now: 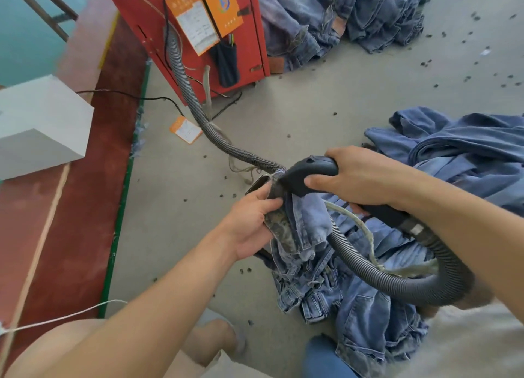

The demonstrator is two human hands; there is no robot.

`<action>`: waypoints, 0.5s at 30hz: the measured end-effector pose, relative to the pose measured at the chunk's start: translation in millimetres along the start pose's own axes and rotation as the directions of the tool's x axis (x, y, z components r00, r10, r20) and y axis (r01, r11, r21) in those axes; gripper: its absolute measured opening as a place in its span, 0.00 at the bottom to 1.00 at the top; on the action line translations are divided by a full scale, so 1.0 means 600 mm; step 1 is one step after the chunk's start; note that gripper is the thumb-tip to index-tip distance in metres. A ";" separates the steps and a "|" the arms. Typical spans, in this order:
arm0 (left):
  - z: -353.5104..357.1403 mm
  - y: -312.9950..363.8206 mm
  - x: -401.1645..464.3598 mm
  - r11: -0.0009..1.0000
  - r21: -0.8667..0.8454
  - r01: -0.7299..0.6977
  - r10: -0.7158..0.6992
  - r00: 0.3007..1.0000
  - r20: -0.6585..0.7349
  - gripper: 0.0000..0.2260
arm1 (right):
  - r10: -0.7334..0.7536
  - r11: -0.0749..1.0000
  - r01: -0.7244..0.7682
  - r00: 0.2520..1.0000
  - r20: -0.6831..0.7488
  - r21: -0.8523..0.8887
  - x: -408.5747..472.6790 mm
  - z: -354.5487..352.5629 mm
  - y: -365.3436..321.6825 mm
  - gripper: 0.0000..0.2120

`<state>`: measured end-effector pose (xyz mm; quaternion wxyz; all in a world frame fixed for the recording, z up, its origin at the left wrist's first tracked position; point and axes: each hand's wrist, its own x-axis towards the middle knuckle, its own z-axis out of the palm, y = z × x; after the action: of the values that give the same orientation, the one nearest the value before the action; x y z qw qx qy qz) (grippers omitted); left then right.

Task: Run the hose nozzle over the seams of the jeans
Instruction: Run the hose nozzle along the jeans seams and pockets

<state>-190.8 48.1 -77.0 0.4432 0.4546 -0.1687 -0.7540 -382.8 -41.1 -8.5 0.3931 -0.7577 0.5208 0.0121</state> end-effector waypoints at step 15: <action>-0.013 -0.009 0.006 0.994 -0.106 0.039 -0.028 0.994 0.104 0.20 | 0.100 0.963 -0.064 0.987 -0.127 0.264 0.018 0.003 0.004 0.14</action>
<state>-187.6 49.3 -86.8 0.4452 0.3933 -0.1427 -0.7916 -378.8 -48.7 -15.9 0.4506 -0.6767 0.5750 -0.0923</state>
